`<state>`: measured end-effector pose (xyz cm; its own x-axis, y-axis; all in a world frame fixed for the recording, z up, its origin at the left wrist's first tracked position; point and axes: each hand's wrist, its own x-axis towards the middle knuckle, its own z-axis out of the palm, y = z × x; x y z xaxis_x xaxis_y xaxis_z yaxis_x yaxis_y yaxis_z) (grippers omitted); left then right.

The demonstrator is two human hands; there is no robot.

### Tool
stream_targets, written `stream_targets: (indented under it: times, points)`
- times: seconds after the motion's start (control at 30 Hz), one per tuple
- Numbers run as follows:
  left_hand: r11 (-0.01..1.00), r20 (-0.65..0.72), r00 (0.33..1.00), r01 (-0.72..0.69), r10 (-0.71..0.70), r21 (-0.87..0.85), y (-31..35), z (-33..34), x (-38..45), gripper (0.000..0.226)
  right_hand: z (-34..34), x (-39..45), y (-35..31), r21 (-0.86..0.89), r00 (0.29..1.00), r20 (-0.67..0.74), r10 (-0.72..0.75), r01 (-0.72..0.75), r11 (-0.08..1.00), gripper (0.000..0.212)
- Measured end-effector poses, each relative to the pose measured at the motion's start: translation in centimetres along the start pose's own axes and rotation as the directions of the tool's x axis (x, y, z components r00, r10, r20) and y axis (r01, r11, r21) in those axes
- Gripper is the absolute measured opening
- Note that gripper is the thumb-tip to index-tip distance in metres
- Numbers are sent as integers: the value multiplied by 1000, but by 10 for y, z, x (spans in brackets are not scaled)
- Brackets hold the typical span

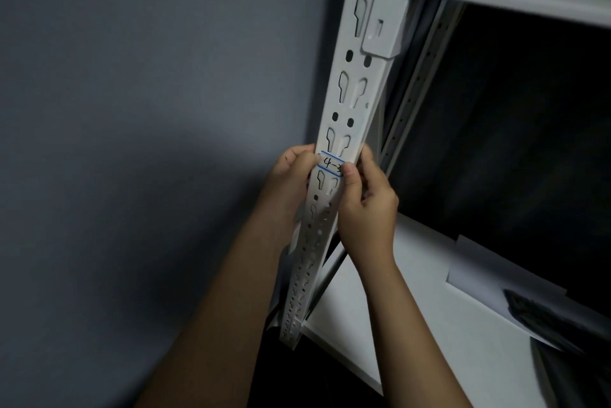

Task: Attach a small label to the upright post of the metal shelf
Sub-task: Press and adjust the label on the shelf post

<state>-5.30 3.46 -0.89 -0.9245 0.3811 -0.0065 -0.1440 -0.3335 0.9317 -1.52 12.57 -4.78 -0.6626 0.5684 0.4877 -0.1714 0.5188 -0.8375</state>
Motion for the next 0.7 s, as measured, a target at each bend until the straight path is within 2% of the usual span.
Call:
stream_targets:
  times: [0.17, 0.4, 0.7]
  points:
    - [1000, -1, 1000, 17, -17, 4, 1, 0, 1, 14, -2, 0, -1, 14, 1000, 11, 0, 0, 1000, 48]
    - [996, -85, 996, -17, 25, 91, -1, 5, 3, 12, -1, -2, -1, 22, 1000, 18, 17, -17, 1000, 50]
    - [990, -112, 991, -59, 74, 131, -2, 6, 4, 13, -2, -2, -2, 7, 1000, 5, -11, 11, 1000, 44]
